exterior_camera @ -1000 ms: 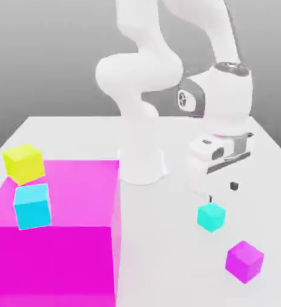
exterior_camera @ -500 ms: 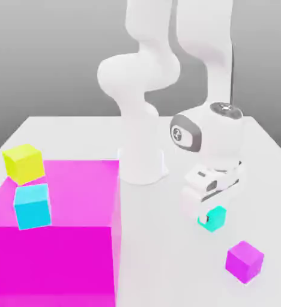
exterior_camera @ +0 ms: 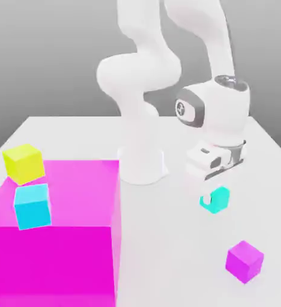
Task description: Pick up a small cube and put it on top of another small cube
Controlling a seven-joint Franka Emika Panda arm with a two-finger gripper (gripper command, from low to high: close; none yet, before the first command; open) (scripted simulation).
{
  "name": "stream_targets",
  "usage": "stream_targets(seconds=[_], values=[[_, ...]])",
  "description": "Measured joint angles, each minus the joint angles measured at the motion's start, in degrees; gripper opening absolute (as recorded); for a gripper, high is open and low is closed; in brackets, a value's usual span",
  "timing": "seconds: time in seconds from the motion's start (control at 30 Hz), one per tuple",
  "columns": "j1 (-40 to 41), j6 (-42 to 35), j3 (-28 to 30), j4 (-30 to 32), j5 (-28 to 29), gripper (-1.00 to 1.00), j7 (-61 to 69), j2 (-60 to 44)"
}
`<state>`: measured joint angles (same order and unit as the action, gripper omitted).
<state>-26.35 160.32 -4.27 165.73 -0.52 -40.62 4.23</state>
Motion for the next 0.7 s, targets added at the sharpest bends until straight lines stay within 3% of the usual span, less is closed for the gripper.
stream_targets(seconds=[0.43,0.7], values=[[19.1,-30.9,13.7,-26.0,0.7,-1.0,12.5,1.7],[28.0,-41.0,21.2,-28.9,4.3,-1.0,15.6,11.1]])
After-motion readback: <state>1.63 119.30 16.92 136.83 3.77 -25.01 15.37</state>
